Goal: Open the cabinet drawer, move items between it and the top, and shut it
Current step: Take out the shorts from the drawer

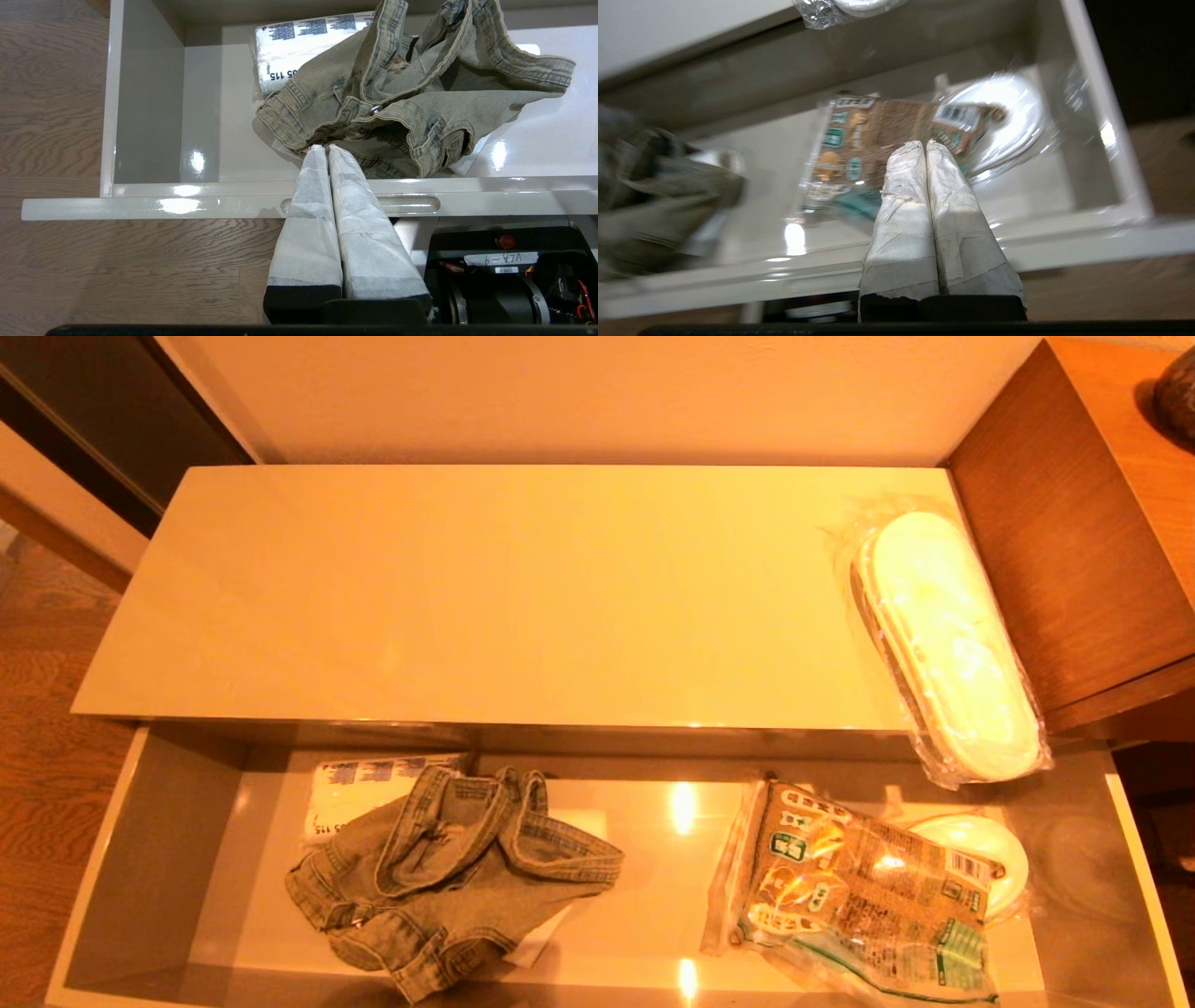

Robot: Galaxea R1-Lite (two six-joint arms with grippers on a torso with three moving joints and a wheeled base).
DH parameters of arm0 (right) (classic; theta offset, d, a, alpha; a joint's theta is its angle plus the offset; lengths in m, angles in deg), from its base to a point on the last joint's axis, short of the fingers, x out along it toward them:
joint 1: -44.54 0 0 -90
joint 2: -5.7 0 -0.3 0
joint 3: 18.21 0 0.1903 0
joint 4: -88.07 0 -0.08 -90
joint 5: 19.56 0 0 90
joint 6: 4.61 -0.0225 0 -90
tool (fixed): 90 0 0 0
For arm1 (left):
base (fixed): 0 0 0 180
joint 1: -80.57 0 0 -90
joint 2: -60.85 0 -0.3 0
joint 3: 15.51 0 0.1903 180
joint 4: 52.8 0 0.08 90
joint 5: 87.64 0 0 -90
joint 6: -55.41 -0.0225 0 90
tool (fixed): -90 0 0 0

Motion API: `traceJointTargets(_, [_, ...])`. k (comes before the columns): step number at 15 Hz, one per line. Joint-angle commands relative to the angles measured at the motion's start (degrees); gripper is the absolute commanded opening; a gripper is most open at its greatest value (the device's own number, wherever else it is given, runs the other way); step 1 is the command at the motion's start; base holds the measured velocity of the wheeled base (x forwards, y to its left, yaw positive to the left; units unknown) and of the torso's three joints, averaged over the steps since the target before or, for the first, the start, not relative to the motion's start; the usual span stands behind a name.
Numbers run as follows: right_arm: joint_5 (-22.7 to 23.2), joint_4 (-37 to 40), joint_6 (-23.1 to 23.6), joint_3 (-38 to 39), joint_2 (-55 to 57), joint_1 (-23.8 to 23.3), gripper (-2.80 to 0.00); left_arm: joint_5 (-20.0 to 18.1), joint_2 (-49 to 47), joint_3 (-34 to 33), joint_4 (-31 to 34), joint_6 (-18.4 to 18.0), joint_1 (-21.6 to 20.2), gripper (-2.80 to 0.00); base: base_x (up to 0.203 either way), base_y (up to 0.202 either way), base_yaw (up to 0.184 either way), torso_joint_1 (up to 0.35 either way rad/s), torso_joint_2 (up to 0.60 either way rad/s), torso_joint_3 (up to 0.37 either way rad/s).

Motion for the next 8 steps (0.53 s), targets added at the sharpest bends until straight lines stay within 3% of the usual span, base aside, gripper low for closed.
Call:
traceJointTargets(1, [-0.39,-0.65,9.28,0.29,0.08,0.00,-2.80,0.07,0.02,-0.09,0.10,-0.11,-0.02,-2.80,0.000,0.000,0.000,0.000,0.00,0.000])
traceJointTargets(3, [-0.30,-0.53,20.56,0.55,0.05,0.00,-2.80,0.07,0.02,-0.09,0.10,-0.11,-0.02,-2.80,0.000,0.000,0.000,0.000,0.00,0.000])
traceJointTargets(4, [0.22,-0.04,22.04,0.56,-0.01,0.00,-2.80,0.07,0.02,-0.09,0.10,-0.11,-0.02,-2.80,0.000,0.000,0.000,0.000,0.00,0.000])
traceJointTargets(7, [-0.09,-0.02,21.05,0.56,-0.11,0.00,-2.80,0.07,0.02,-0.18,0.01,0.06,-0.02,-2.80,0.000,0.000,0.000,0.000,0.00,0.000])
traceJointTargets(8, [-0.32,0.73,18.16,0.56,-0.16,0.00,-2.80,0.15,0.02,-0.26,-0.07,-0.72,-0.02,-2.80,0.000,0.000,0.000,0.000,0.00,0.000])
